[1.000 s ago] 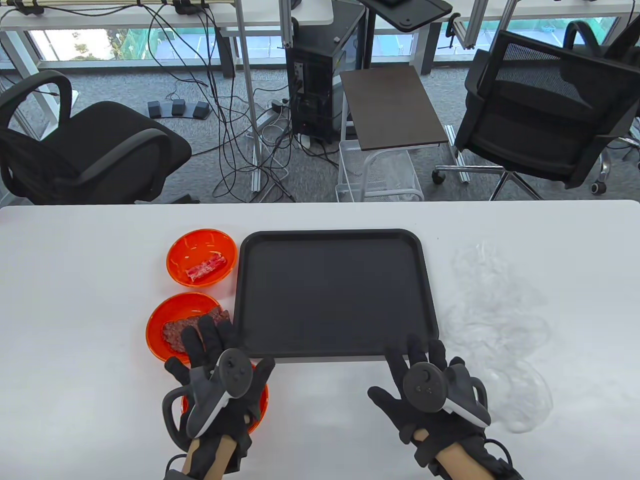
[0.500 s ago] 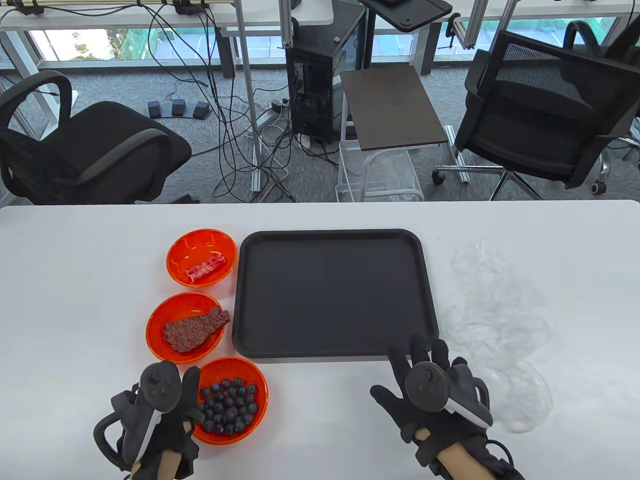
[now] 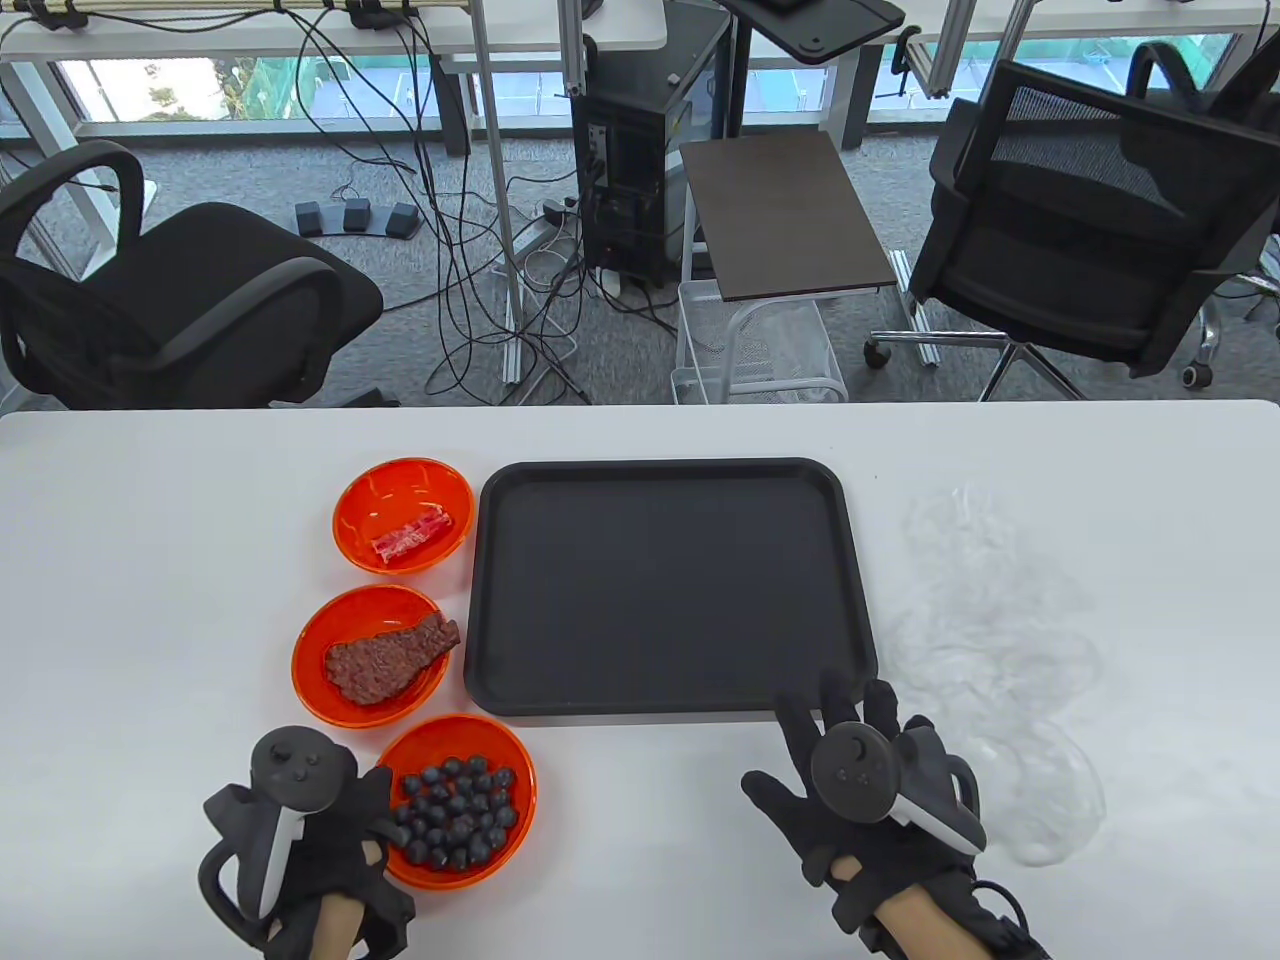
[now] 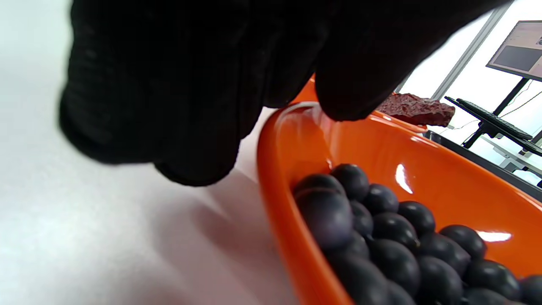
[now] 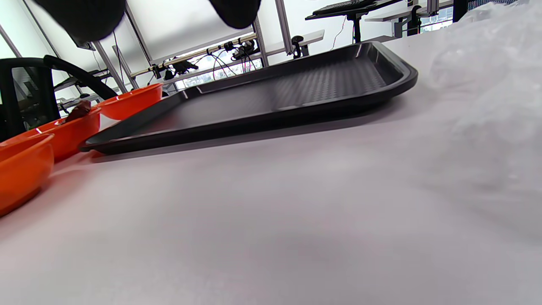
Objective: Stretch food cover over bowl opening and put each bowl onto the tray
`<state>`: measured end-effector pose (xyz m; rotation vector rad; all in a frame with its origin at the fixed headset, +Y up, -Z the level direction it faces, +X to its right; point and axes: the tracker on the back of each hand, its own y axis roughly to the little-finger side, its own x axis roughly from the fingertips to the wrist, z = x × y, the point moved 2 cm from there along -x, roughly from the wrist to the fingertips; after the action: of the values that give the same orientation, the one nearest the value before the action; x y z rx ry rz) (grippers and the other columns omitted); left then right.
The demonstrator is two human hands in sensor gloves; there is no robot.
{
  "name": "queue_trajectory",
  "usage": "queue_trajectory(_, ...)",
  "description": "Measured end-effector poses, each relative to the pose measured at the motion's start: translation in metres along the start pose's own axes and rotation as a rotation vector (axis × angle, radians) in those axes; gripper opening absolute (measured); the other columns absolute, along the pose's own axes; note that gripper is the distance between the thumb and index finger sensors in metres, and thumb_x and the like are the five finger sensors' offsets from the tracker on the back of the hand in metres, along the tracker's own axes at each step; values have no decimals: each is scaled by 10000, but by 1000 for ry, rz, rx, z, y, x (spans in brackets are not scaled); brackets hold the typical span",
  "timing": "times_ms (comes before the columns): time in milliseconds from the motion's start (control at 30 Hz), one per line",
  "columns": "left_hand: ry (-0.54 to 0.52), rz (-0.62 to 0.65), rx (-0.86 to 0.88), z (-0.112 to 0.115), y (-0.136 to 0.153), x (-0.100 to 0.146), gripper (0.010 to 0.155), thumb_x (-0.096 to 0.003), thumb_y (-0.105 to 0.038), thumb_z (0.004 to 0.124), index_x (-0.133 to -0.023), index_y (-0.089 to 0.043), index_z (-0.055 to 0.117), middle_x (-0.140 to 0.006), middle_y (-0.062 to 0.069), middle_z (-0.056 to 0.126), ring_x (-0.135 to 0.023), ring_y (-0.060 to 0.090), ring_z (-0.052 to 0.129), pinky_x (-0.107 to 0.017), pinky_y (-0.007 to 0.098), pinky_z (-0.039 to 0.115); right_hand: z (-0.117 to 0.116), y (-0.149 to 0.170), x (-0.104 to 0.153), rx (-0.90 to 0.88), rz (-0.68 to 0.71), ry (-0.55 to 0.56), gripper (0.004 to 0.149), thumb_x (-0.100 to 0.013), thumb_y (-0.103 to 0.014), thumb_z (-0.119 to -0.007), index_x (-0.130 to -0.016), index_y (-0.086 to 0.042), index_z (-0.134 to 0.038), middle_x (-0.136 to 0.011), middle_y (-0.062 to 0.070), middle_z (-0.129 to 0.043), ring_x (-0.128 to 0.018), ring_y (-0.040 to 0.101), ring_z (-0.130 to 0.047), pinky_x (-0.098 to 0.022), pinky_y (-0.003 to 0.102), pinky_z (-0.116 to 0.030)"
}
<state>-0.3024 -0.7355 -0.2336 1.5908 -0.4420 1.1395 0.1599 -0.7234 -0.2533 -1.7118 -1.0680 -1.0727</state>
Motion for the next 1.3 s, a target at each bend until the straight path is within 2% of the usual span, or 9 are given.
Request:
queue_trajectory(200, 19, 5, -11, 7, -3, -2, 550, -477, -402, 970, -949, -135, 876, -820, 154, 1029, -498, 331, 1193, -241, 332, 1079, -2, 1, -1, -2, -3, -17, 903, -539, -703, -582, -1199, -162, -287, -1174, 266, -103, -962, 655, -56, -533, 820, -149)
queue_trajectory(500, 93, 16, 138, 11, 1, -6, 497, -477, -290, 953, -931, -98, 885, -757, 167, 1043, -444, 331, 1200, -201, 316, 1086, -2, 0, -1, -6, 0, -21, 902, -539, -703, -580, -1199, -160, -293, -1174, 272, -112, -960, 654, -54, -535, 816, -147)
queue_trajectory(667, 98, 63, 151, 6, -5, 1, 493, -470, -264, 949, -930, -93, 901, -740, 181, 1042, -419, 344, 1193, -195, 315, 1085, 0, 0, -1, -8, 7, -2, 906, -534, -706, -577, -1200, -163, -290, -1176, 270, -108, -963, 649, -49, -538, 813, -141)
queue_trajectory(1033, 175, 215, 106, 17, -70, 29, 493, -464, -262, 963, -934, -119, 920, -758, 169, 1044, -447, 351, 1188, -212, 327, 1086, 7, 4, 1, -34, 6, 48, 900, -525, -710, -546, -1201, -168, -302, -1179, 265, -114, -969, 643, -49, -542, 811, -136)
queue_trajectory(1300, 219, 292, 61, 40, -129, 37, 494, -467, -269, 961, -937, -125, 913, -760, 164, 1043, -456, 345, 1187, -217, 322, 1088, 18, 8, 6, -58, 1, 109, 906, -513, -714, -537, -1202, -171, -308, -1181, 264, -117, -974, 637, -48, -541, 812, -130)
